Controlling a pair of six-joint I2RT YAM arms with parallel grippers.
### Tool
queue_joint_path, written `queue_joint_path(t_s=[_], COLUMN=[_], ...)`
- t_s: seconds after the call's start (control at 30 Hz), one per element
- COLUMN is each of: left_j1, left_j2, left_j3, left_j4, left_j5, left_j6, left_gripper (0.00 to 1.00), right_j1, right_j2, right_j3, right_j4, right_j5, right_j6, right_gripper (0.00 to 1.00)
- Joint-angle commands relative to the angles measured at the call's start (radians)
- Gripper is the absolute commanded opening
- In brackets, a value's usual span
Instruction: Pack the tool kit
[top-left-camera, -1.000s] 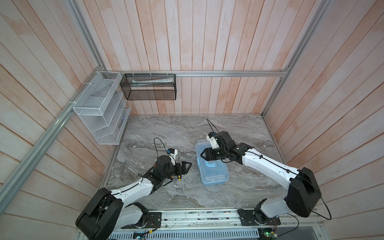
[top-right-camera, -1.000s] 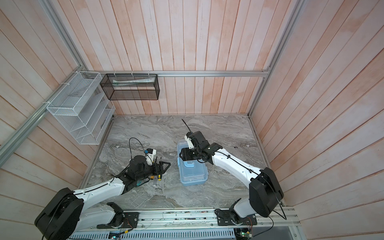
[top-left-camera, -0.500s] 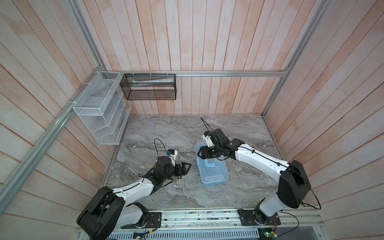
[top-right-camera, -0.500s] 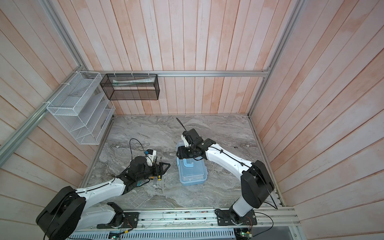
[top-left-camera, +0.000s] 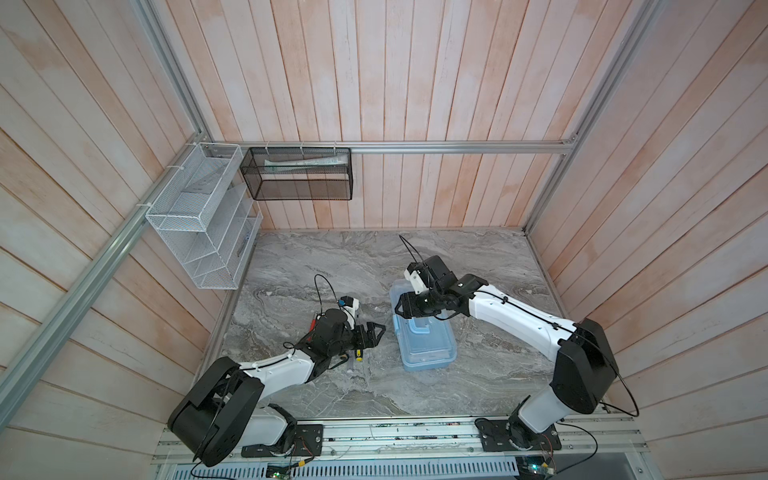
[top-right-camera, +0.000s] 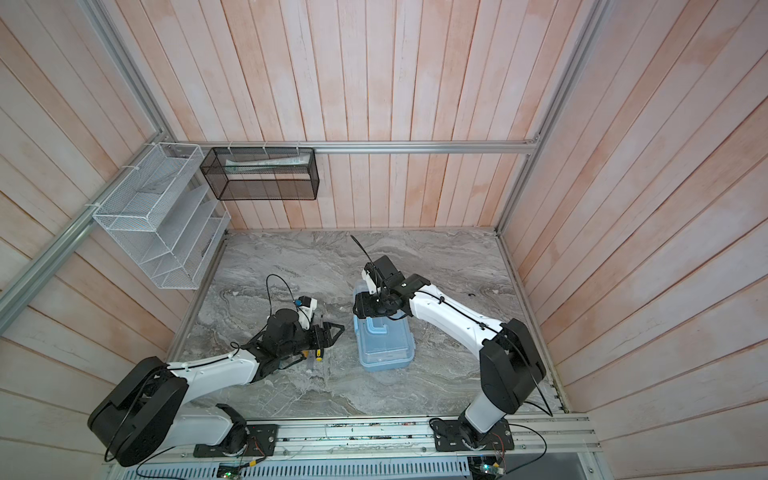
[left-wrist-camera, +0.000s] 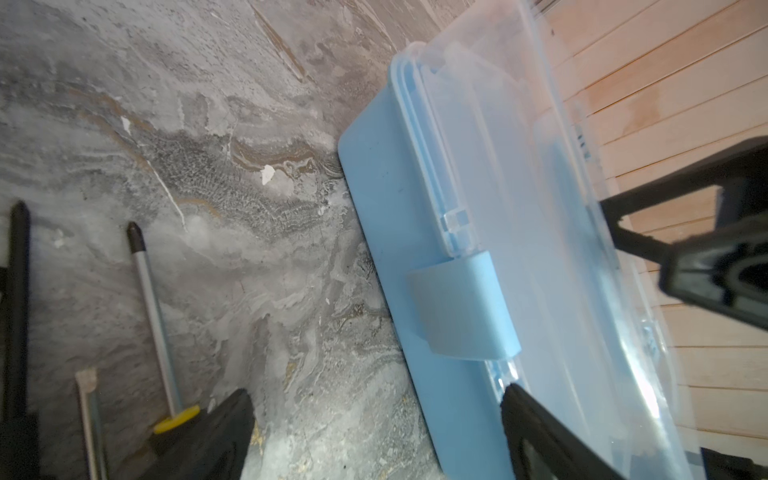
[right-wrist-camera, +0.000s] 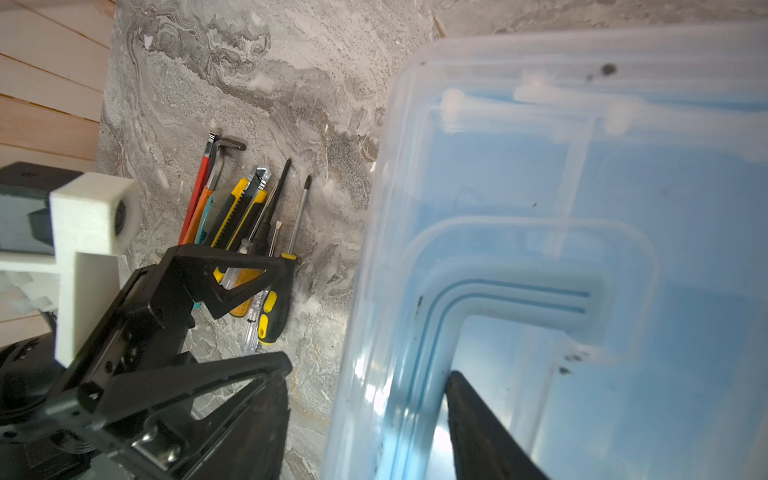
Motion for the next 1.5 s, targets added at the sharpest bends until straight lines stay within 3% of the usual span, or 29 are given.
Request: queue_joint_path(t_s=[0.0,0.4,0.83,1.27,1.47], left_j1=[-0.004,-0.004,-0.003,0.001,0.000], left_j2=[0.006,0.014,0.020,-0.003,-0.007], left_j3=[0.018,0.043,0.083,0.097,0.112], left_j4=[0.041,0.000,-0.061,-0.128,-0.155], left_j5=[0.013,-0.013,-0.048,-0.125,-0.130], left_j6=[0.003,0.010,0.057,0.086,0.090], left_gripper=[0.95,0.96,0.96,0.97,0.97], right_j1=[0.007,0.004,-0.067,-0.174,-0.223], right_j2=[0.024,-0.029,-0.140,-0.220,-0.256], right_j3=[-0.051,-0.213,-0.438,-0.490,-0.491], right_j4=[-0.087,0.269,0.812,0.868,0.793], right_j5=[-0.079,-0.388,-0.693,-0.720,-0.712], right_j6=[-0.002,0.023,0.233,0.233,0.189], right_gripper=[0.61,0.60,0.52,0.43,0.38])
